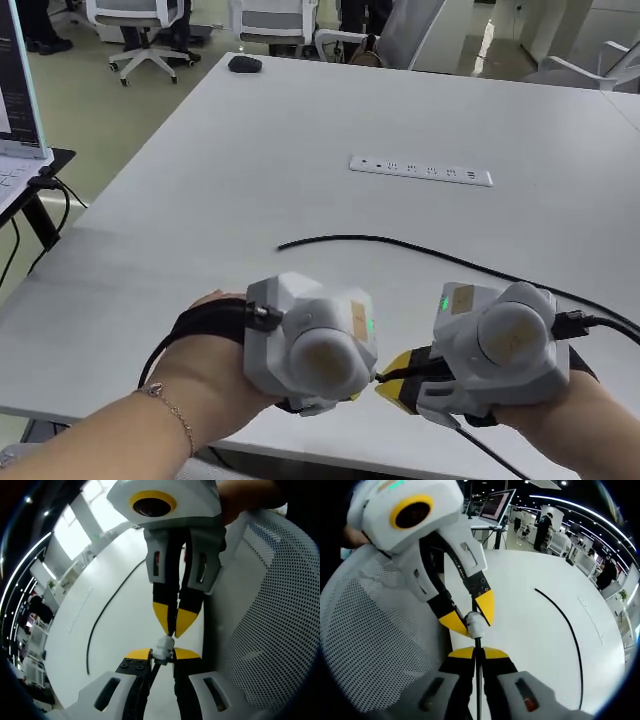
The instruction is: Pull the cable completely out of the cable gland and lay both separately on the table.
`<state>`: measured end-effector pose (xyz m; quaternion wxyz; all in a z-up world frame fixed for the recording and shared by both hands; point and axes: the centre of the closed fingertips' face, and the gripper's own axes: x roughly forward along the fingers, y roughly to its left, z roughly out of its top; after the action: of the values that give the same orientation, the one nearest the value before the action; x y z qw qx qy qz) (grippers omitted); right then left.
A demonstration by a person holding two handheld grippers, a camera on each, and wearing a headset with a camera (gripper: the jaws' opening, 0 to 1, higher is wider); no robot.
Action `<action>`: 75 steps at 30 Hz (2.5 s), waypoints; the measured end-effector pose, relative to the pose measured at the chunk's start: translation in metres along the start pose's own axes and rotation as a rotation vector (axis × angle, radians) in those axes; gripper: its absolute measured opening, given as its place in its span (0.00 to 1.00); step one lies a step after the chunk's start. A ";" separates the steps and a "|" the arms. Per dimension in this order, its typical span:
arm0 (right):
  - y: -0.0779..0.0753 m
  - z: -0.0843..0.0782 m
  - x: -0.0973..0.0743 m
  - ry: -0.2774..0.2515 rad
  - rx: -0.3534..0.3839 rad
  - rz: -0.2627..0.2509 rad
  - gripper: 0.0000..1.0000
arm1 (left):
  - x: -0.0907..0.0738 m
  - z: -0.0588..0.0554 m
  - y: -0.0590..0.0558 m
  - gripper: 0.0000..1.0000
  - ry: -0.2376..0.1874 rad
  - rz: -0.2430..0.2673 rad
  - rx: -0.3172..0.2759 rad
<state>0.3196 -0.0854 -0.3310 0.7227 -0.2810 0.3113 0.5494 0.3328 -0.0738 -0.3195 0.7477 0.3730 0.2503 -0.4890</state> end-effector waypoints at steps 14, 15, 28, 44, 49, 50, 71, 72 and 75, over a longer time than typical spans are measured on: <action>-0.012 -0.041 0.000 0.168 0.087 -0.043 0.04 | 0.000 -0.002 0.004 0.17 0.006 0.016 -0.010; -0.013 -0.041 -0.001 0.171 0.092 -0.046 0.04 | -0.001 -0.002 0.004 0.17 0.005 0.017 -0.009; -0.008 0.003 -0.004 -0.021 0.046 -0.042 0.14 | -0.001 -0.002 0.005 0.17 0.002 0.025 -0.006; -0.006 0.002 -0.002 -0.007 -0.012 -0.034 0.04 | -0.001 -0.004 0.004 0.17 0.014 0.020 0.000; -0.011 -0.012 -0.001 0.060 -0.009 -0.059 0.04 | 0.000 -0.005 0.006 0.17 0.019 0.026 -0.002; -0.013 -0.016 -0.002 0.073 -0.005 -0.065 0.04 | 0.000 -0.006 0.006 0.17 0.019 0.028 -0.002; -0.007 0.002 -0.001 0.001 0.000 -0.043 0.17 | -0.002 -0.002 0.009 0.17 0.003 0.044 -0.002; -0.005 0.009 -0.001 -0.033 0.000 -0.038 0.17 | -0.002 -0.001 0.009 0.17 -0.003 0.045 0.003; -0.003 0.016 -0.003 -0.060 -0.013 -0.038 0.15 | -0.003 0.000 0.009 0.17 -0.009 0.047 0.002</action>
<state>0.3242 -0.0763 -0.3180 0.7402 -0.2751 0.2804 0.5457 0.3403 -0.0701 -0.3142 0.7598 0.3773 0.2375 -0.4733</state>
